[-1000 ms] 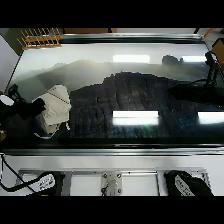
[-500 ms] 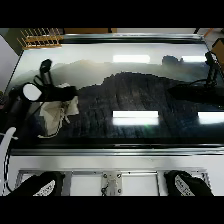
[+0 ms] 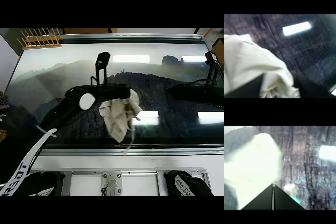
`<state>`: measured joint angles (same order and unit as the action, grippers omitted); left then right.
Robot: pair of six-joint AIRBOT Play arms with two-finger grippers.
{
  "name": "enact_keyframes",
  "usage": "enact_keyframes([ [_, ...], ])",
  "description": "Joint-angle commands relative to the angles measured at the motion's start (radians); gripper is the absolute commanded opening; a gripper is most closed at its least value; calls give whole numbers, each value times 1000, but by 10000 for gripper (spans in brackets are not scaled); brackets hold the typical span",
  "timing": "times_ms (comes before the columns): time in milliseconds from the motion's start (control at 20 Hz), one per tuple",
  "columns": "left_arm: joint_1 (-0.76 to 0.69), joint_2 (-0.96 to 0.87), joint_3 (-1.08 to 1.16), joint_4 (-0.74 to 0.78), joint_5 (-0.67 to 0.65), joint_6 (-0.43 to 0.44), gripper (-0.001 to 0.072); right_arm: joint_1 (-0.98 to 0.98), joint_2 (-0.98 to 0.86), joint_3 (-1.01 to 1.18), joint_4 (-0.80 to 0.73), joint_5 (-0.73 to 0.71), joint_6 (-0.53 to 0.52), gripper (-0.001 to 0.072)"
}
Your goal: Fold the clothes and pants, and hang the long-sleeved shirts on hangers.
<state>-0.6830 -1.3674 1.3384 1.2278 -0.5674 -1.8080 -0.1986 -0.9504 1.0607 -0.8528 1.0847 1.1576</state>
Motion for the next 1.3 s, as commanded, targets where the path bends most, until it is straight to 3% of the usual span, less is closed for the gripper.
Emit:
enact_keyframes([
  [0, 55, -80, 137, 2, -150, -24, 547, 0, 1, 1, 0, 0, 0, 26],
  [150, 164, 0, 73, 9, -368, 39, 547, 1, 0, 1, 0, 0, 1, 26],
  [250, 161, 66, -51, 10, -425, 38, 547, 1, 0, 1, 0, 0, 1, 25],
  [550, -158, 28, -262, 23, -204, 35, 547, -6, 5, 1, 0, -13, 20, 24],
  [650, -263, -40, -234, 118, -174, 5, 547, -29, 11, 1, 0, -15, 55, 24],
  [850, -398, -200, -50, 357, -291, -67, 547, -83, 25, 1, 0, -11, 77, 24],
  [1100, -455, -375, 126, 523, -416, -69, 547, -90, 30, 1, 0, -3, 77, 24],
  [1250, -447, -439, 179, 529, -464, -79, 547, -90, 30, 1, 0, -3, 77, 24],
])
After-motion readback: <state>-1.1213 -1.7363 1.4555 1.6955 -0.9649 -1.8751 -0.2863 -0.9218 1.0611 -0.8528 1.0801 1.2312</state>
